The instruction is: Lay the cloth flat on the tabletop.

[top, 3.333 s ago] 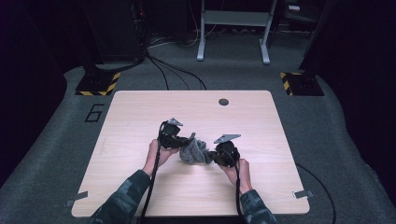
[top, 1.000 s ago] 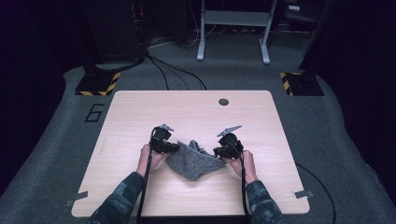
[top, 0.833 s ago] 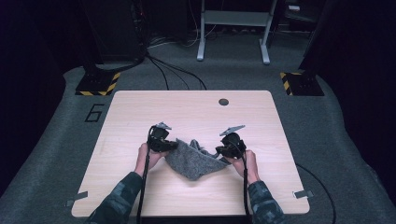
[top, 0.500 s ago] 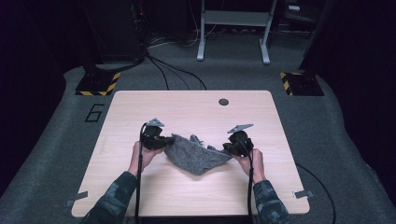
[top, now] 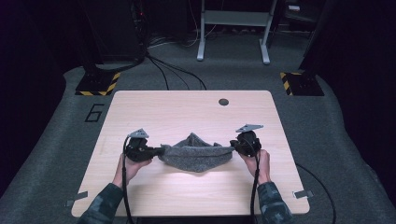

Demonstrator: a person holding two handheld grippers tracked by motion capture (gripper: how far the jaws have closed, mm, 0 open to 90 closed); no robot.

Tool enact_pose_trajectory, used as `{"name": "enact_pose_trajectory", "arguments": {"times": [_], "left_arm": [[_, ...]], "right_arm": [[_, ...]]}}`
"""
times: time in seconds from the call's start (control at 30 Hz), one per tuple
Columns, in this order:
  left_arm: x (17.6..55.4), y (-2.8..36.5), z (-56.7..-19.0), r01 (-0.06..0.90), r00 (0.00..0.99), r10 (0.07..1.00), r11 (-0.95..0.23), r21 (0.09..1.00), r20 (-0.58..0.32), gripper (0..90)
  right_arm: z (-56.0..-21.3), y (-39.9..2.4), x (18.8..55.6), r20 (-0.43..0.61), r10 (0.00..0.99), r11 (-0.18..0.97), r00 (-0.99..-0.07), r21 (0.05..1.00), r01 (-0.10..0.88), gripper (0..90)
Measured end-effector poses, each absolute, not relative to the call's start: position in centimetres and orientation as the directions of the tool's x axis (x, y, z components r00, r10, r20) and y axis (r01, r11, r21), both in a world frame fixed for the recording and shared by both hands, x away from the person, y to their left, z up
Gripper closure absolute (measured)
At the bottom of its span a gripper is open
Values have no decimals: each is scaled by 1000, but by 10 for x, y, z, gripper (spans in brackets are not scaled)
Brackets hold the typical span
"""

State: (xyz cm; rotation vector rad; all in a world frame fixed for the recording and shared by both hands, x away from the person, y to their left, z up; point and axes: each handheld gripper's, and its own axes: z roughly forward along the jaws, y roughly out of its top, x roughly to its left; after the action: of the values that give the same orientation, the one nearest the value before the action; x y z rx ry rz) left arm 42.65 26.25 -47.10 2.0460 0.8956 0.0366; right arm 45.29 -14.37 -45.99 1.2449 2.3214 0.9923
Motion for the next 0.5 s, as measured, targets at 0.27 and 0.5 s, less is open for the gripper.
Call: {"name": "enact_pose_trajectory", "arguments": {"times": [0.27, 0.5], "left_arm": [[405, 263, -467, 603, 758, 557, -403, 688, -339, 383], [427, 259, -435, 572, 747, 607, -377, 729, -272, 312]], "right_arm": [[-467, -163, 443, 90, 817, 368, -569, 678, 636, 571], [-462, -168, 445, 147, 818, 311, -556, 701, 641, 438]]}}
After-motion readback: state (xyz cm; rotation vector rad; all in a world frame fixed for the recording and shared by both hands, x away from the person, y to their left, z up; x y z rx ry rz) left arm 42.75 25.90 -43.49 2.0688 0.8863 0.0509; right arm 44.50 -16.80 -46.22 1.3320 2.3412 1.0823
